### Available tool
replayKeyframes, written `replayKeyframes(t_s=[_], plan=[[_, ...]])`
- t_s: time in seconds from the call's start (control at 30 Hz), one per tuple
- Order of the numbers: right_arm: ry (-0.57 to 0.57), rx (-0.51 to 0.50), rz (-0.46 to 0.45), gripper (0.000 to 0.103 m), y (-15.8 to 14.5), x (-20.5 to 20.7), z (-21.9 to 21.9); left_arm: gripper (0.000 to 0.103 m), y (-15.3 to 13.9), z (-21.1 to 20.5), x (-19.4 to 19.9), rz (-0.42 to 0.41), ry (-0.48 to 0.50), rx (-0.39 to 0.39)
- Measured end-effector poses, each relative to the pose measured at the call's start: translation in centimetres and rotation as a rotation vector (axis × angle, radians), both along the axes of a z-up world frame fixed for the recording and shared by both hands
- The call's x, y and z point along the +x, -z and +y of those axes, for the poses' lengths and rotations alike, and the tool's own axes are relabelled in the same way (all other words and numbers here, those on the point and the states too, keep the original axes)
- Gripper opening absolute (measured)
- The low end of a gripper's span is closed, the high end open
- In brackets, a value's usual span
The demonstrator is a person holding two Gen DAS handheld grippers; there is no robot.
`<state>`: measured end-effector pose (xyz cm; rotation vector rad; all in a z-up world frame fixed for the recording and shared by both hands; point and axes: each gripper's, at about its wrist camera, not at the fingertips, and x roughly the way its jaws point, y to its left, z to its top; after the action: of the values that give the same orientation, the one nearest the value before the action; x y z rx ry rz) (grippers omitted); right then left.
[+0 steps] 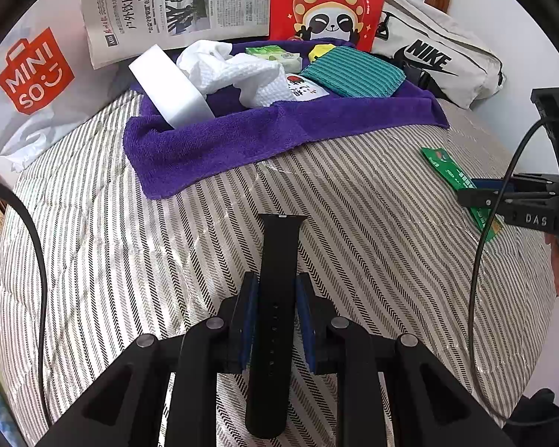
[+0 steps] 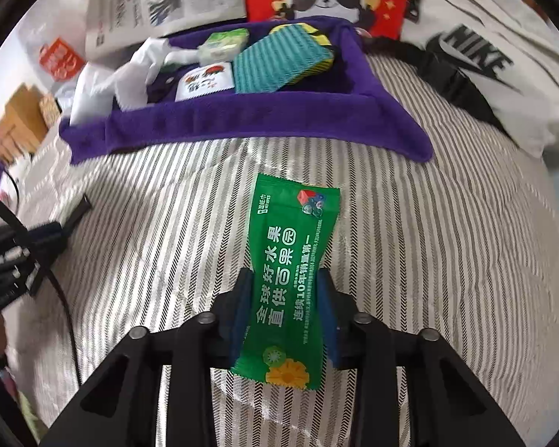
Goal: Organize soft objects
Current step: 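Grasp the long green snack packet with the right tool, then carry the green packet in the right tool onto the purple towel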
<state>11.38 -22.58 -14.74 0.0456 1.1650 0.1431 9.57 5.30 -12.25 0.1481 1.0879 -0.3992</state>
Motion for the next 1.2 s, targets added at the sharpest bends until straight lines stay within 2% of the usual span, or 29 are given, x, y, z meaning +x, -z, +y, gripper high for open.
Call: replayKeyframes(t_s=[0.17, 0.27, 0.53, 1.2], plan=[[0.002, 0.018, -0.013, 0.027, 0.0, -0.3, 0.1, 0.02, 0.0, 0.1, 0.2, 0.007, -0.007, -0.005], [0.009, 0.06, -0.008, 0.021, -0.3, -0.3, -0.5, 0.02, 0.0, 0.1, 0.4, 0.019, -0.015, -0.01], [-0.018, 0.07, -0.054, 0.02, -2.1, -0.6, -0.8, 0.02, -0.7, 0.9, 0.6, 0.03, -0.04, -0.083], [-0.089, 0.077, -0.108, 0.02, -5.0, 1.2, 0.4, 0.02, -4.2, -0.1, 2.3, -0.018, -0.017, -0.083]])
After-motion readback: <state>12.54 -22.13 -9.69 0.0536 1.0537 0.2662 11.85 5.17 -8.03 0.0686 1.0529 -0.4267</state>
